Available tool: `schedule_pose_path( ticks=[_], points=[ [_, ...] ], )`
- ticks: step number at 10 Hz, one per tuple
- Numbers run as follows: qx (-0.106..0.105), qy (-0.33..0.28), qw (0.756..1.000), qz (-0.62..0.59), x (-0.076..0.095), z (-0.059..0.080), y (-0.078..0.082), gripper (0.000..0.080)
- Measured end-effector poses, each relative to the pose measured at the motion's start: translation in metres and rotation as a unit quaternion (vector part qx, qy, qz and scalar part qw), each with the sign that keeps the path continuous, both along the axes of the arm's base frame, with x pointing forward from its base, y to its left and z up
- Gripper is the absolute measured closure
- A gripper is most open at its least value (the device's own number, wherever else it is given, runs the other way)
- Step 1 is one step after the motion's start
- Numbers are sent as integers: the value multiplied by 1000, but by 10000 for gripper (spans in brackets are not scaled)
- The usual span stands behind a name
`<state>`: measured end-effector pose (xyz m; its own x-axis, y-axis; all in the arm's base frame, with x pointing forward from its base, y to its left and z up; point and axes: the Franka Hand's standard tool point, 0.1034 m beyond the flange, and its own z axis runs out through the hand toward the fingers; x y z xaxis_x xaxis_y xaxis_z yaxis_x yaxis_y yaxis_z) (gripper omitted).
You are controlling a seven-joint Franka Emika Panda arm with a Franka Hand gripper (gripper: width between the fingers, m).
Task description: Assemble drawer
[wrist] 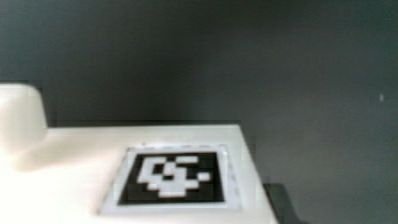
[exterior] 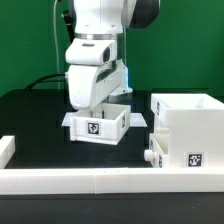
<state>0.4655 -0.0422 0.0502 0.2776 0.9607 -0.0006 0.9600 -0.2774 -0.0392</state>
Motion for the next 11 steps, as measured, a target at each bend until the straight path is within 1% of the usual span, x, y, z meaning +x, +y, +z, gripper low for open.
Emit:
schedule_pose_path(
  ticks=[3,6,8,9,11],
  points=[
    [3,0,996,86,0,-1,-2,754],
    [-2,-1,994,112,19,4,1,754],
    [-5,-9,992,124,33,7,7,754],
    [-5,-6,992,123,30,6,5,754],
    [-5,-6,992,122,30,5,5,754]
  ],
)
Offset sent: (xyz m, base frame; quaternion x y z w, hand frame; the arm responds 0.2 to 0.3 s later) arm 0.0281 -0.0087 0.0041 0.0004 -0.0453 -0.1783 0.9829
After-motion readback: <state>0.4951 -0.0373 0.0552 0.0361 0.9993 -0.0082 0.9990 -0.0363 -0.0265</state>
